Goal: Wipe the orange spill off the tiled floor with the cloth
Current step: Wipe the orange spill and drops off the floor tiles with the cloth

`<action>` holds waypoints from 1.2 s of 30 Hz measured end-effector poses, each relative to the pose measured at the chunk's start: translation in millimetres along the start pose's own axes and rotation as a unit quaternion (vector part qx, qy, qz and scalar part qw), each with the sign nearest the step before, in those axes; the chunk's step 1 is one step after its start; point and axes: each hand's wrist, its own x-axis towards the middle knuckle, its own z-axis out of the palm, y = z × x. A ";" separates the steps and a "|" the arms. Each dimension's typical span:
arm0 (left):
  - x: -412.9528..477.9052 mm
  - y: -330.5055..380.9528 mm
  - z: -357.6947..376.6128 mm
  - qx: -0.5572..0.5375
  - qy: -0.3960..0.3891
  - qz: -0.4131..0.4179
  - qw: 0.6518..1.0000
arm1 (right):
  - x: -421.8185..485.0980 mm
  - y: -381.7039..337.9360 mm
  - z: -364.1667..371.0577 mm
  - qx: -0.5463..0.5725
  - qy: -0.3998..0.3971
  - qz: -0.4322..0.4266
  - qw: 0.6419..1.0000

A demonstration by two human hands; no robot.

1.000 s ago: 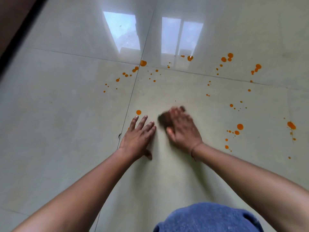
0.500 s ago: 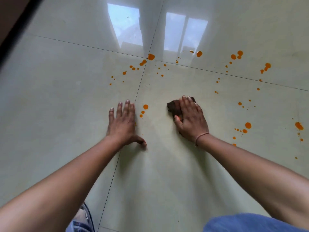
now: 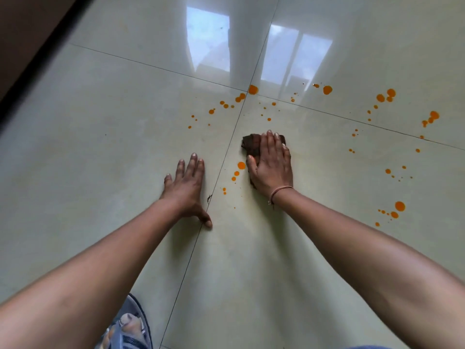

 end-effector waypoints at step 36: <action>-4.0 -9.8 -8.0 0.030 -0.012 0.024 0.999 | -22.8 5.4 -1.8 0.006 0.005 -0.030 1.000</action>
